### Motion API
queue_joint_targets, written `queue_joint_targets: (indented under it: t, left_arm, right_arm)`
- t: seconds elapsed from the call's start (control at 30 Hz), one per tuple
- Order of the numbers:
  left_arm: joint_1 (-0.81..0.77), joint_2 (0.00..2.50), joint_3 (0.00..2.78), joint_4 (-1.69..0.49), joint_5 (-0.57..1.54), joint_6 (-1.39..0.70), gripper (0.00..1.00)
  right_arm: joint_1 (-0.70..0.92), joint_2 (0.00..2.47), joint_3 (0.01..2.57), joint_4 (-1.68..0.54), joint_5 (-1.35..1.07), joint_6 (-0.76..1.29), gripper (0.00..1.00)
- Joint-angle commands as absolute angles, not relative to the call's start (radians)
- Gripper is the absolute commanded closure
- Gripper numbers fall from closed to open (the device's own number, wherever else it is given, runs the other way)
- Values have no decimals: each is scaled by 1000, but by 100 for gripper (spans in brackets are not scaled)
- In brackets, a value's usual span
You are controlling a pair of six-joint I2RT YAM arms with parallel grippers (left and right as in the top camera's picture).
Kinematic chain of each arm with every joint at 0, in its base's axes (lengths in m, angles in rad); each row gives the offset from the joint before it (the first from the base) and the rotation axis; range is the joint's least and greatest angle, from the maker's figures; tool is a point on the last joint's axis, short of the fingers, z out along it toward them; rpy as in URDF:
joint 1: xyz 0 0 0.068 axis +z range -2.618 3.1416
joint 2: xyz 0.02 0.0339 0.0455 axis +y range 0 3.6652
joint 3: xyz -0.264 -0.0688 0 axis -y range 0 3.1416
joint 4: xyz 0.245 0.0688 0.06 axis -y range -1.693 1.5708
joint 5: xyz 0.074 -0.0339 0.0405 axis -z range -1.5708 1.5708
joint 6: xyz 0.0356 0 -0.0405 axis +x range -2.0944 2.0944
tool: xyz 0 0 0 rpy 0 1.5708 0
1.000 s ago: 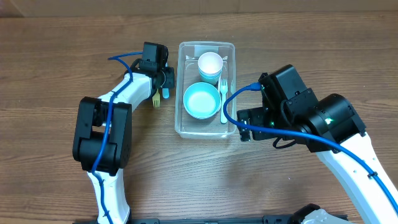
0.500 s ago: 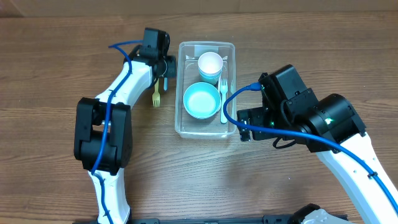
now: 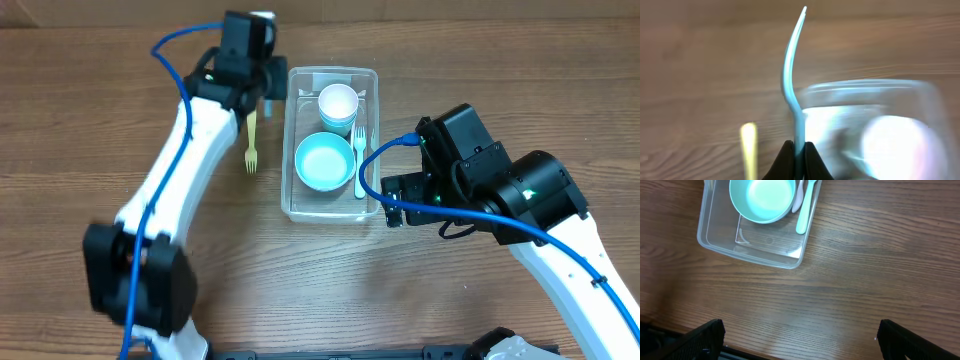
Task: Pack container
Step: 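Carry the light blue fork into the container and release, then move the left gripper back to the yellow fork and grasp it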
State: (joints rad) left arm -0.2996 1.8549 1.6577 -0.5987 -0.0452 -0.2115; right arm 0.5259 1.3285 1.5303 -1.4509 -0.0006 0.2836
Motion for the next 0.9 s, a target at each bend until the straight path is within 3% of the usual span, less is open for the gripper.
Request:
queue_joint_targets:
  t: [0.0,0.13,0.23,0.53,0.57,0.6,0.63,0.77,0.87]
  left_arm:
    - [-473,1822,1673,-628,-50,-273,96]
    - [-617,1869,1663,-659,-23,-498,96]
    - [-669,1943,1663,-664,-7,-517,96]
    - [-668,2022,1663,-664,-26,-618,96]
    - [-668,2022,1663,-661,-24,-618,91]
    - [-668,2019,1664,-661,-17,-617,69]
    - [-667,2015,1666,-661,-9,-617,61]
    - [-666,1936,1672,-658,-44,-586,57]
    - [-666,1847,1672,-671,-65,-529,66]
  right_arm:
    - [527,1319,1529,-1446,2,280,0]
    - [527,1319,1529,-1446,2,280,0]
    - [527,1319,1529,-1446,2,280,0]
    - [527,1319,1529,-1446,2,280,0]
    - [527,1319,1529,-1446,2,280,0]
    - [527,1319,1529,-1446,1,280,0]
    - [527,1319,1529,-1446,2,280,0]
    - [527,1319,1529,-1446,1,280,0]
    - [527,1319,1529,-1446,2,280,0]
